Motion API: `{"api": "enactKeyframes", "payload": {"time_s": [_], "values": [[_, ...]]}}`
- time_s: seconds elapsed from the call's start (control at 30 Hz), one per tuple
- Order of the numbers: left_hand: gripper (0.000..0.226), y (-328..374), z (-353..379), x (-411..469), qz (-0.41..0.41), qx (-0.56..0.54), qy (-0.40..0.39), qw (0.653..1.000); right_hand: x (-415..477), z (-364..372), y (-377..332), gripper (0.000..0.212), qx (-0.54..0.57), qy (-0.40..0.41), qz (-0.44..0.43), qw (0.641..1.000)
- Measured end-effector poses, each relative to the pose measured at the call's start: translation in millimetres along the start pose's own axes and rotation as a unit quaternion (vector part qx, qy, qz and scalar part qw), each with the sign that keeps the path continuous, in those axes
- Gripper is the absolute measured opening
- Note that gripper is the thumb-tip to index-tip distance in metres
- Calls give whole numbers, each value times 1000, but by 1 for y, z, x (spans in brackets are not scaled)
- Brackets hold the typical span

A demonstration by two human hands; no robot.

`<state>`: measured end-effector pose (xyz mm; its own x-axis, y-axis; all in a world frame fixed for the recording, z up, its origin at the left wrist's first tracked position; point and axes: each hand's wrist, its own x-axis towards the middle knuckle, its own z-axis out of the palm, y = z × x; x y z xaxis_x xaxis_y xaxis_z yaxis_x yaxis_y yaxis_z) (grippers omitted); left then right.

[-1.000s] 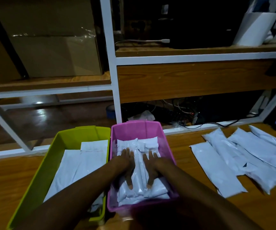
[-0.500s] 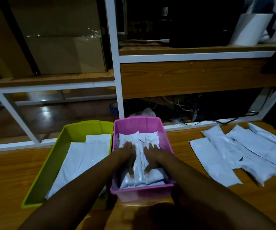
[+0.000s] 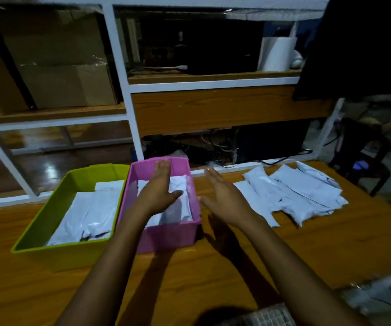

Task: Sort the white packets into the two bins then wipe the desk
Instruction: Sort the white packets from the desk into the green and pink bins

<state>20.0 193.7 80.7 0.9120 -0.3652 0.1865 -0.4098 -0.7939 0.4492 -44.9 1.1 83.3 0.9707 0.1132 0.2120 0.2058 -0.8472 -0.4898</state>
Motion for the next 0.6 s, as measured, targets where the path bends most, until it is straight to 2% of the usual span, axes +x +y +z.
{"api": "enactKeyframes", "payload": {"time_s": [0.1, 0.23, 0.4, 0.6], "values": [[86, 45, 19, -38, 33, -87, 82, 992, -57, -20, 13, 74, 10, 64, 15, 998], [80, 103, 57, -87, 60, -124, 124, 983, -126, -40, 36, 70, 23, 117, 40, 992], [76, 133, 103, -110, 69, -150, 120, 979, -169, -52, 73, 65, 33, 138, 73, 987], [73, 141, 138, -85, 48, -154, 100, 982, -163, -55, 120, 62, 30, 144, 102, 984]]}}
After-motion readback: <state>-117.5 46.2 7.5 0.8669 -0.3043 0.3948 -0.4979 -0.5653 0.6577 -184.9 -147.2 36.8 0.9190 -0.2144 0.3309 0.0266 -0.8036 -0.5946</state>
